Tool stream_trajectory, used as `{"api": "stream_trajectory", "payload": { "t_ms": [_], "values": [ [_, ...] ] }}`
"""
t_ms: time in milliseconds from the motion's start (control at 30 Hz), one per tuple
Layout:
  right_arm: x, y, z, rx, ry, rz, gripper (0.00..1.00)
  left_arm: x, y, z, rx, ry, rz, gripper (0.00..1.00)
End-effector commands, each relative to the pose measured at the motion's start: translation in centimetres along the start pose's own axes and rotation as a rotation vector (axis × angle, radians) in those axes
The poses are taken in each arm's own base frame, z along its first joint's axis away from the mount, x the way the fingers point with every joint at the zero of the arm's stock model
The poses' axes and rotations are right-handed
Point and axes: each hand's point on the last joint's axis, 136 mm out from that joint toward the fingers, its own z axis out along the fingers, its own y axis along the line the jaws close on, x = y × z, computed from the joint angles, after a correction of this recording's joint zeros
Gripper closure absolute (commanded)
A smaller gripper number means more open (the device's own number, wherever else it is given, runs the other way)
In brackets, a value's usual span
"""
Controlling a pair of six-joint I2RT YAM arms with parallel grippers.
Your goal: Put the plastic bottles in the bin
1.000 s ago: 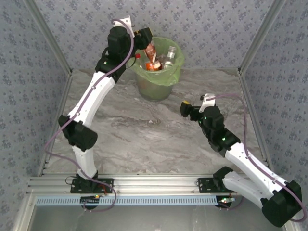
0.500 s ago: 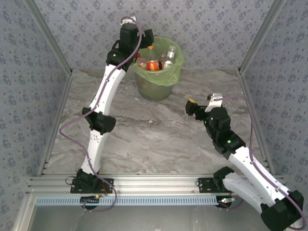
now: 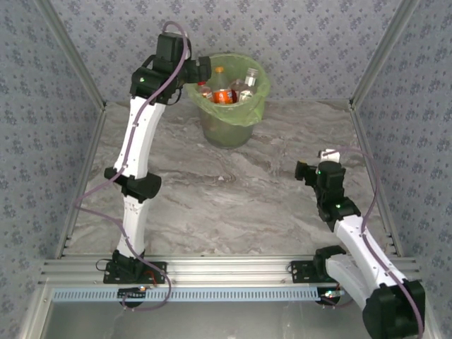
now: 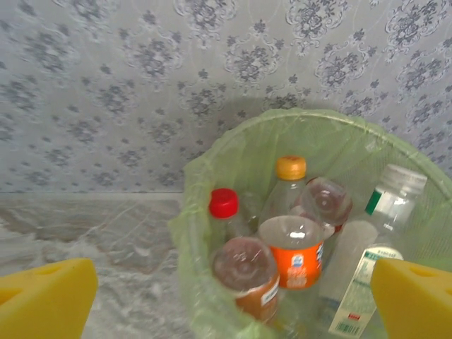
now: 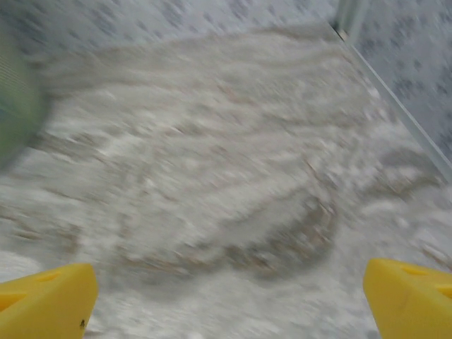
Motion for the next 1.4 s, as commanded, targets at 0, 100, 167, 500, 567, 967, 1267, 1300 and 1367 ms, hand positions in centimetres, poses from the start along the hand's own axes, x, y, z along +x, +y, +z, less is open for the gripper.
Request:
{"api": "stream_trajectory", "payload": {
  "t_ms": [0,100,167,500,567,967,1267,1300,1367],
  "values": [
    [2.2,-1.4,0.9,-0.003,0.030,0.019,0.01,-2.3,2.1,-4.9,-0.063,-0.064,0.092,0.01],
    [3.3,-2.4,0.9,0.001,0.049,0.059,0.01,-4.7,2.7,-7.2,0.007,-0.157,0.048,0.01],
    [3.7,-2.4,1.1,-0.026,0.028,0.061,0.01,-5.0,2.8,-9.1,0.067,-0.260,0.067,0.01],
    [1.4,-1.4,2.5,-0.089,-0.103,-0.012,0.01,8.3,13.9,-13.2,-0.284,-0.373,0.063,0.01],
    [1.7,-1.1,3.4,-0.096,-0.085,-0.028,0.01,12.9,15.7,-11.1,-0.312,-0.329,0.011,0.01],
    [1.4,2.0,7.9,-0.196,-0.106,-0.163,0.01,31.2,24.4,-1.2,-0.403,-0.090,-0.020,0.01],
    [3.2,2.0,9.9,-0.190,-0.133,-0.164,0.01,32.4,23.5,2.0,-0.219,-0.164,0.064,0.01],
    [3.2,1.2,10.3,-0.146,-0.102,-0.140,0.01,33.0,23.4,2.1,-0.213,-0.160,0.066,0.01],
    [2.9,0.0,11.1,-0.100,-0.069,-0.095,0.01,33.4,24.6,2.9,-0.272,-0.101,0.040,0.01]
  ]
}}
